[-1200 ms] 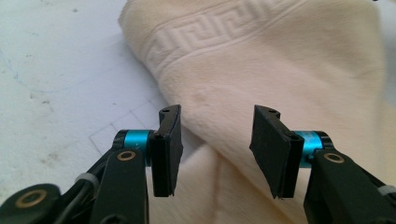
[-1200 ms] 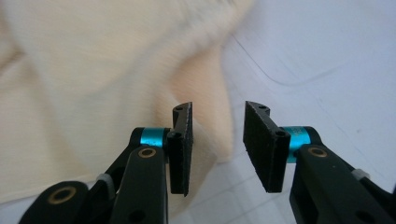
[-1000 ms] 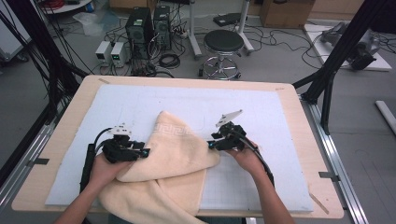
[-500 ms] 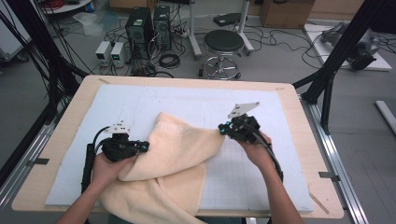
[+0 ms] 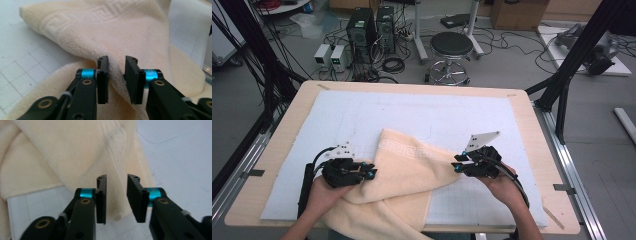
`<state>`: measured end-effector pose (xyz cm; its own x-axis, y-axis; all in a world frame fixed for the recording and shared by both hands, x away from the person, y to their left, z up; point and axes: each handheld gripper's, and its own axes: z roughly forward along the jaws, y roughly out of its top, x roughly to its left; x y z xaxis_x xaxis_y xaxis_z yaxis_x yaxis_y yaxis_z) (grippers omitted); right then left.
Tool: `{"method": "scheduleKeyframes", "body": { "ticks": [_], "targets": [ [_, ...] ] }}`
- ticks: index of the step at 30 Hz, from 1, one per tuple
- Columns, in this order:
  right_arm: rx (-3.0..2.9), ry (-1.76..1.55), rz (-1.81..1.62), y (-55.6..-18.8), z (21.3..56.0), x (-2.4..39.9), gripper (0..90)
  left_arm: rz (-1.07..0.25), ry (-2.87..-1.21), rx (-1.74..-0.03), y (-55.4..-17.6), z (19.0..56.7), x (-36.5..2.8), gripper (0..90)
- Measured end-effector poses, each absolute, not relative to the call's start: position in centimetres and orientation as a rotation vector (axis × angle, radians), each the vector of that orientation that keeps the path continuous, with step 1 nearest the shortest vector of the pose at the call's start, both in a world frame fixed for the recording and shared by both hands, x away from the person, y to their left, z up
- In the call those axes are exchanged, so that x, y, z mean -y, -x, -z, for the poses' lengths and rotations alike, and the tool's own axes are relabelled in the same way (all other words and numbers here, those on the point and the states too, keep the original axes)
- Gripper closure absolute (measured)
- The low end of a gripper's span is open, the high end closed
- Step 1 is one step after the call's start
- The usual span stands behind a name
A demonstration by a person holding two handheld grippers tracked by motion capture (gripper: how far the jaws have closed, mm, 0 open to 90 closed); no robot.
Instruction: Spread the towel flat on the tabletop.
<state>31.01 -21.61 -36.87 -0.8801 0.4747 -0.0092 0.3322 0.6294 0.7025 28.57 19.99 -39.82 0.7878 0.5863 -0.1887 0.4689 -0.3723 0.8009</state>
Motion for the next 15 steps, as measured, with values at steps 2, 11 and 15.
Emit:
{"method": "scheduleKeyframes", "body": {
  "ticks": [2,11,15],
  "targets": [
    [-2.643,-0.673,-1.127,-31.5,36.3,21.3,63.9,-0.187,-2.021,-0.793,-28.9,39.5,-20.2,67.5],
    [-2.745,-0.642,-1.103,-35.0,39.1,14.1,49.7,-0.219,-1.986,-0.81,-30.0,40.1,-21.0,60.9],
    [-2.821,-0.639,-0.945,-36.1,40.9,13.3,80.7,-0.215,-1.973,-0.813,-30.0,40.0,-21.3,60.5]
  ]
}}
